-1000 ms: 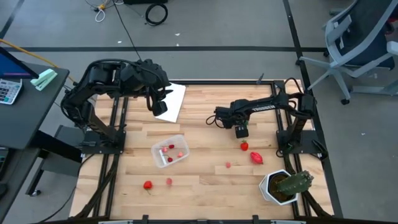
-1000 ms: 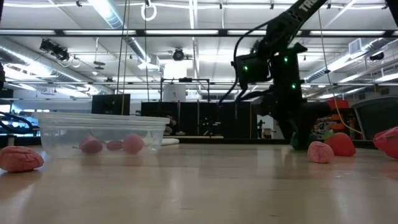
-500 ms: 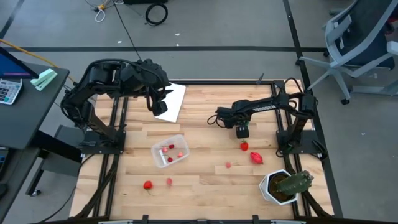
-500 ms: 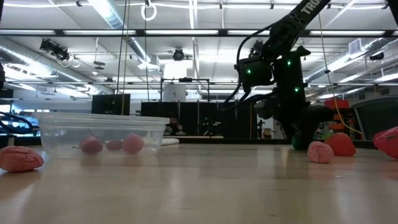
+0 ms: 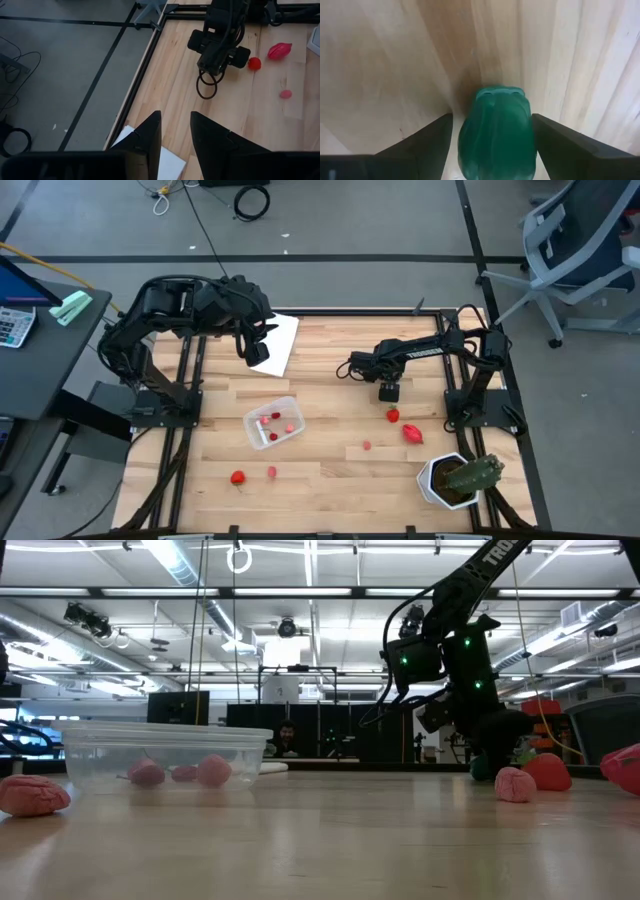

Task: Pick and placing Produce into tupperware
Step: Put the green bell pepper into the transparent bin

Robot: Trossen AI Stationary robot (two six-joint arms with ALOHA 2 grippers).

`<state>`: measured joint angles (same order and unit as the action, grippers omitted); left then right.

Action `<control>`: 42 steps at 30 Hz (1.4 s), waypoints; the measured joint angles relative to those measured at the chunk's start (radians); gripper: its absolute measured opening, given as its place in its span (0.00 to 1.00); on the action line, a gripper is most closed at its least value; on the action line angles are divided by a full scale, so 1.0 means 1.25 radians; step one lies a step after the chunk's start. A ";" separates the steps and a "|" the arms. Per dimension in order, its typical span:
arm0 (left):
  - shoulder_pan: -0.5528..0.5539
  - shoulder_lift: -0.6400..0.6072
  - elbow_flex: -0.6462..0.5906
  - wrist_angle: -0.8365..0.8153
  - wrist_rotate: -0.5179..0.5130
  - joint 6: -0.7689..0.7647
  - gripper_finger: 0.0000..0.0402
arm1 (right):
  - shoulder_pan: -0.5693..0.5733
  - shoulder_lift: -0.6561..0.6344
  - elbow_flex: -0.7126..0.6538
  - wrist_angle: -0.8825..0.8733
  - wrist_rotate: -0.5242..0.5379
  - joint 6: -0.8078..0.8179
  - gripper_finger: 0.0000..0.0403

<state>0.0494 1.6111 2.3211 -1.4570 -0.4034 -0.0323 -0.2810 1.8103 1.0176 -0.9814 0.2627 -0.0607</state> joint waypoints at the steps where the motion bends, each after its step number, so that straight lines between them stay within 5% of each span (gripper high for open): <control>1: 0.000 0.000 0.000 0.000 0.000 0.000 0.28 | -0.001 0.000 0.000 -0.001 -0.002 0.011 0.69; 16: 0.000 0.000 0.000 0.000 0.000 -0.003 0.27 | -0.007 0.000 0.000 0.011 -0.008 0.096 0.53; 25: 0.000 0.000 0.000 0.000 0.000 -0.002 0.27 | 0.025 0.000 0.000 0.036 0.007 0.160 0.60; 31: 0.000 0.000 0.000 0.001 0.000 -0.002 0.28 | 0.058 0.000 0.012 0.058 0.000 0.211 0.53; 42: 0.000 0.000 0.000 0.001 0.000 -0.006 0.28 | 0.132 0.000 0.161 0.129 -0.011 0.231 0.58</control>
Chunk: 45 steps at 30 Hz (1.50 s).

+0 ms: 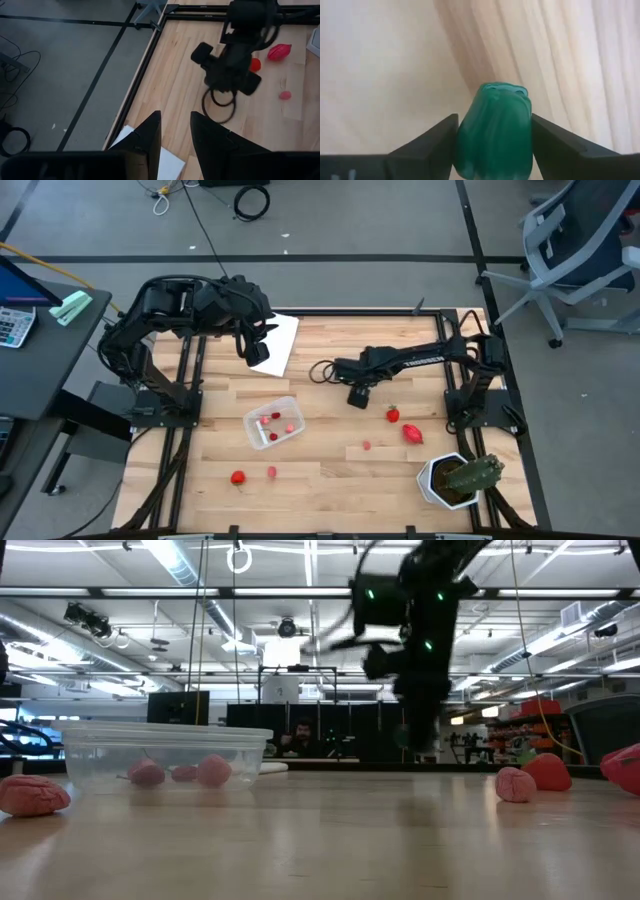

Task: Pick and placing Produce into tupperware
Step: Put the green bell pepper into the transparent bin

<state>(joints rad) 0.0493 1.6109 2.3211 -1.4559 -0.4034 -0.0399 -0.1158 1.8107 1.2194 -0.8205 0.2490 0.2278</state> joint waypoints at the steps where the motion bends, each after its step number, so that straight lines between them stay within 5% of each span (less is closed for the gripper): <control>1: 0.000 0.000 0.000 0.000 0.000 0.000 0.28 | 0.009 0.000 0.019 0.019 -0.004 -0.005 0.57; 9: 0.000 0.000 0.000 0.000 0.000 0.000 0.28 | 0.086 0.000 0.080 0.438 -0.188 -0.074 0.54; 14: 0.000 0.003 0.000 0.012 0.000 0.001 0.28 | 0.145 0.037 0.080 0.672 -0.202 -0.114 0.59; 20: 0.000 0.019 0.000 0.050 0.000 0.001 0.27 | 0.186 0.160 0.082 0.881 -0.200 -0.096 0.53; 27: 0.000 0.053 0.000 0.054 0.000 0.001 0.28 | 0.180 0.292 0.205 0.869 -0.104 -0.118 0.57; 37: 0.000 0.086 0.000 0.039 0.000 0.002 0.28 | 0.161 0.424 0.435 0.559 -0.072 -0.135 0.53; 45: 0.000 0.081 0.000 0.030 0.000 0.002 0.28 | 0.162 0.401 0.446 0.487 -0.067 -0.138 0.70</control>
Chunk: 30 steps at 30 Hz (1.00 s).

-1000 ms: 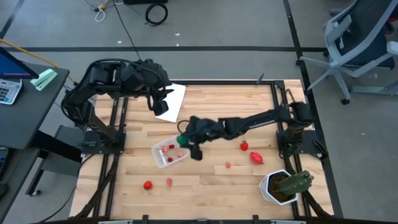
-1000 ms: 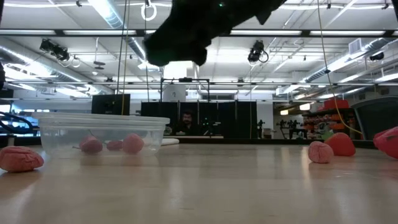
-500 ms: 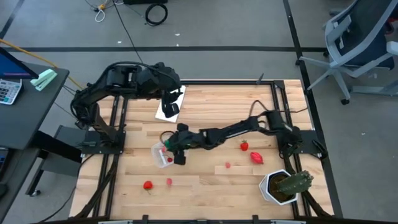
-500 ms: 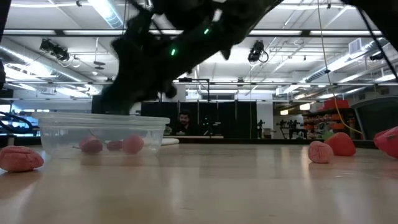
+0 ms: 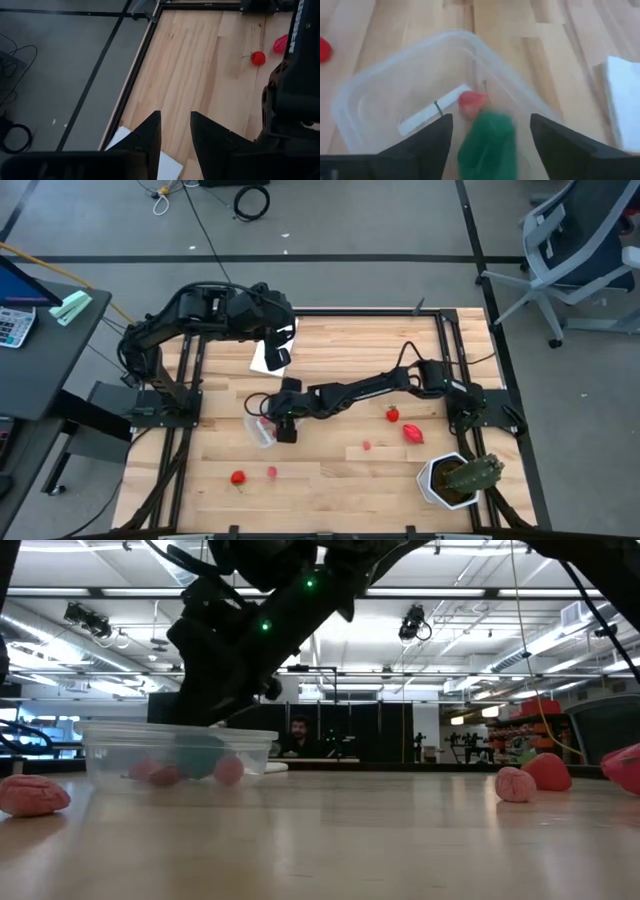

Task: Pick and placing Produce into tupperware
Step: Put the green bell pepper into the transparent bin, then put the strawberry into the transparent bin

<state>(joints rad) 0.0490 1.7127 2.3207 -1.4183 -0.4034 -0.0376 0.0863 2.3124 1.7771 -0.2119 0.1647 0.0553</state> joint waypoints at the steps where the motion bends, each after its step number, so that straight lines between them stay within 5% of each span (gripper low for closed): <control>1: 0.000 0.000 0.000 -0.003 0.000 0.000 0.28 | 0.000 -0.002 0.000 -0.006 0.006 0.000 0.72; 7: 0.000 0.001 0.000 -0.019 0.000 -0.002 0.28 | 0.004 -0.048 0.000 -0.110 0.016 0.006 0.75; 19: 0.000 0.002 0.000 -0.048 0.000 -0.002 0.27 | 0.036 -0.283 -0.005 -0.856 0.021 0.409 0.67; 25: 0.000 0.002 0.000 -0.047 0.000 -0.002 0.27 | 0.084 -0.389 -0.083 -0.928 0.099 0.588 0.65; 30: 0.000 0.002 0.000 -0.047 0.000 -0.003 0.27 | 0.120 -0.467 -0.260 -0.886 0.116 0.747 0.65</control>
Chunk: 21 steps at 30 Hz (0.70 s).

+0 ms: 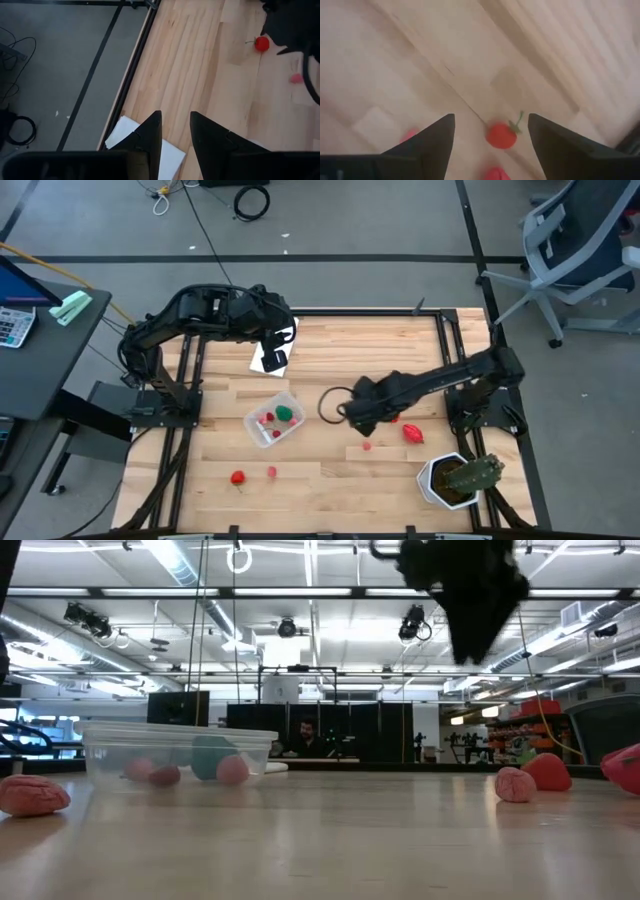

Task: Pick and placing Produce into tupperware
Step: Put the strawberry into the transparent bin

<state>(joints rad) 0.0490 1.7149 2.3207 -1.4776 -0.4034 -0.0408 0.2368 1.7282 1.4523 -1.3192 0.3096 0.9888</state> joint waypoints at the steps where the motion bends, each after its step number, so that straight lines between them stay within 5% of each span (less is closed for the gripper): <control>1: 0.000 0.000 0.000 0.000 0.000 0.000 0.27 | 0.006 -0.014 -0.045 0.027 -0.001 0.029 0.65; 8: 0.000 0.000 0.000 0.007 0.000 0.000 0.27 | 0.014 -0.072 -0.289 0.203 -0.003 0.162 0.65; 21: 0.000 0.000 0.000 0.011 0.000 0.001 0.27 | -0.017 -0.080 -0.482 0.421 0.017 0.162 0.62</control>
<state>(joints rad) 0.0490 1.7149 2.3207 -1.4643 -0.4036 -0.0396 0.2160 1.6286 0.8502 -0.7934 0.3303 1.1910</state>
